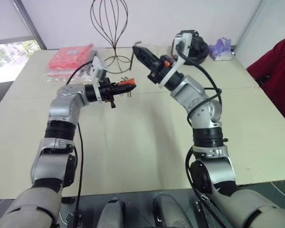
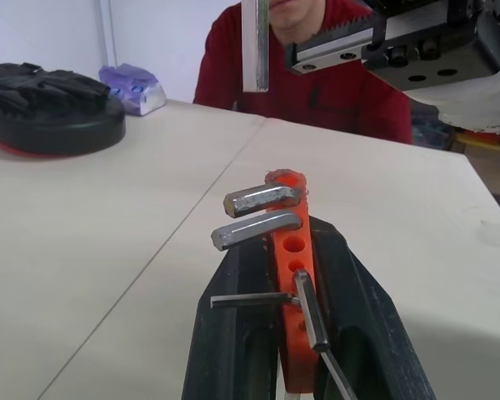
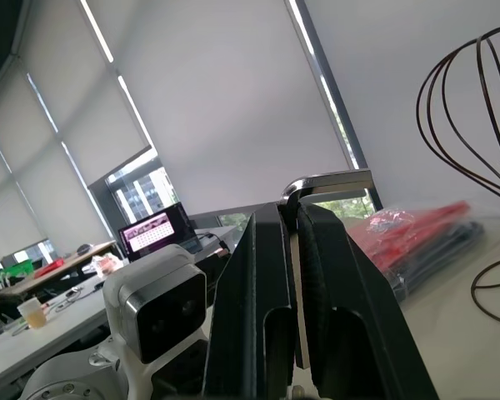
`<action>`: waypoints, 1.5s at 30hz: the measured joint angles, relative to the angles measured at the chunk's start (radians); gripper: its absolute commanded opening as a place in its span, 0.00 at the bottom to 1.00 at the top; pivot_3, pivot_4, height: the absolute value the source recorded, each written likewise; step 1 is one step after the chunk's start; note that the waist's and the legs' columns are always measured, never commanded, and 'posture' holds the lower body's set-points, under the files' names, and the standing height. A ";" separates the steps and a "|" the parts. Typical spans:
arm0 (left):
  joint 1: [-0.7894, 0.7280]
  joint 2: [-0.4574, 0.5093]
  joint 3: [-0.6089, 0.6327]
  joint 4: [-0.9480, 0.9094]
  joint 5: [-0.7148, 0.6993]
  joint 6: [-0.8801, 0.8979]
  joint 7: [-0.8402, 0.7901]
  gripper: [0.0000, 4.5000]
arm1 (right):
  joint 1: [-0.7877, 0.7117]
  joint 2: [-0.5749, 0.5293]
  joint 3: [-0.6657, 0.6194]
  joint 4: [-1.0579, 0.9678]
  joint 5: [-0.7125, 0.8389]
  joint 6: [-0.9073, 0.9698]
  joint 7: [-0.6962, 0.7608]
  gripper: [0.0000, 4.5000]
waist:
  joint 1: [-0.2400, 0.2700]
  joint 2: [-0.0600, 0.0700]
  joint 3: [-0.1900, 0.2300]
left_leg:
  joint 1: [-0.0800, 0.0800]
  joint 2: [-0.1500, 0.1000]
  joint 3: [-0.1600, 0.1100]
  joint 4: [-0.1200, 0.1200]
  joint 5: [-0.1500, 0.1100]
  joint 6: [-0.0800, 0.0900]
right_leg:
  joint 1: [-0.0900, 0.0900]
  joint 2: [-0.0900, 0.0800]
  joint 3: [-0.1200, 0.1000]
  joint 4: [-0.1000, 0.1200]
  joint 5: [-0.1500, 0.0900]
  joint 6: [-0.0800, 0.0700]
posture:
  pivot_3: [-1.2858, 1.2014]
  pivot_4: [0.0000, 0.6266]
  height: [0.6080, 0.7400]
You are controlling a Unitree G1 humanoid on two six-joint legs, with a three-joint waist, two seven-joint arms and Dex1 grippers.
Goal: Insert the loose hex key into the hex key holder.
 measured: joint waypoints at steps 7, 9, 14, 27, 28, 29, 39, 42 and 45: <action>-0.005 0.000 0.018 0.000 -0.018 0.013 0.009 0.00 | 0.000 0.000 0.004 0.000 0.000 0.000 0.000 0.01 | 0.000 0.000 0.000 | 0.000 0.000 0.000 0.000 0.000 0.000 | 0.000 0.000 0.000 0.000 0.000 0.000 | 0.52 0.24 1.00; -0.007 0.002 0.019 0.000 -0.021 0.021 0.013 0.00 | 0.003 -0.002 0.005 0.000 -0.001 0.000 0.002 0.01 | 0.000 0.000 0.000 | 0.000 0.000 0.000 0.000 0.000 0.000 | 0.000 0.000 0.000 0.000 0.000 0.000 | 0.52 0.24 1.00; -0.008 0.004 0.019 -0.002 -0.037 0.032 0.019 0.00 | 0.019 -0.004 0.008 0.000 -0.002 0.000 0.008 0.01 | 0.000 0.000 0.000 | 0.000 0.000 0.000 0.000 0.000 0.000 | 0.000 0.000 0.000 0.000 0.000 0.000 | 0.52 0.24 1.00; -0.008 0.009 0.027 -0.009 -0.040 0.052 0.040 0.00 | 0.025 -0.004 0.013 0.000 -0.005 -0.002 0.010 0.01 | 0.000 0.000 0.000 | 0.000 0.000 0.000 0.000 0.000 0.000 | 0.000 0.000 0.000 0.000 0.000 0.000 | 0.52 0.24 1.00; -0.008 0.009 0.027 -0.009 -0.040 0.052 0.040 0.00 | 0.025 -0.004 0.013 0.000 -0.005 -0.003 0.010 0.01 | 0.000 0.000 0.000 | 0.000 0.000 0.000 0.000 0.000 0.000 | 0.000 0.000 0.000 0.000 0.000 0.000 | 0.52 0.24 1.00; -0.008 0.009 0.027 -0.009 -0.040 0.053 0.040 0.00 | 0.026 -0.004 0.014 0.000 -0.005 -0.004 0.011 0.01 | 0.000 0.000 0.000 | 0.000 0.000 0.000 0.000 0.000 0.000 | 0.000 0.000 0.000 0.000 0.000 0.000 | 0.52 0.24 1.00; -0.007 0.008 0.025 -0.024 -0.039 0.071 0.039 0.00 | 0.033 -0.004 0.018 0.004 -0.010 -0.023 0.028 0.01 | 0.000 0.000 0.000 | 0.000 0.000 0.000 0.000 0.000 0.000 | 0.000 0.000 0.000 0.000 0.000 0.000 | 0.52 0.24 1.00; -0.007 0.008 0.020 -0.039 -0.038 0.074 0.039 0.00 | 0.033 -0.007 0.020 0.007 -0.019 -0.034 0.036 0.01 | 0.000 0.000 0.000 | 0.000 0.000 0.000 0.000 0.000 0.000 | 0.000 0.000 0.000 0.000 0.000 0.000 | 0.52 0.24 1.00; -0.005 0.008 0.017 -0.043 -0.038 0.075 0.039 0.00 | 0.033 -0.007 0.022 0.013 -0.025 -0.045 0.042 0.01 | -0.001 0.000 0.000 | 0.000 0.000 0.000 0.000 0.000 0.000 | 0.000 0.000 0.000 0.000 0.000 0.000 | 0.52 0.24 1.00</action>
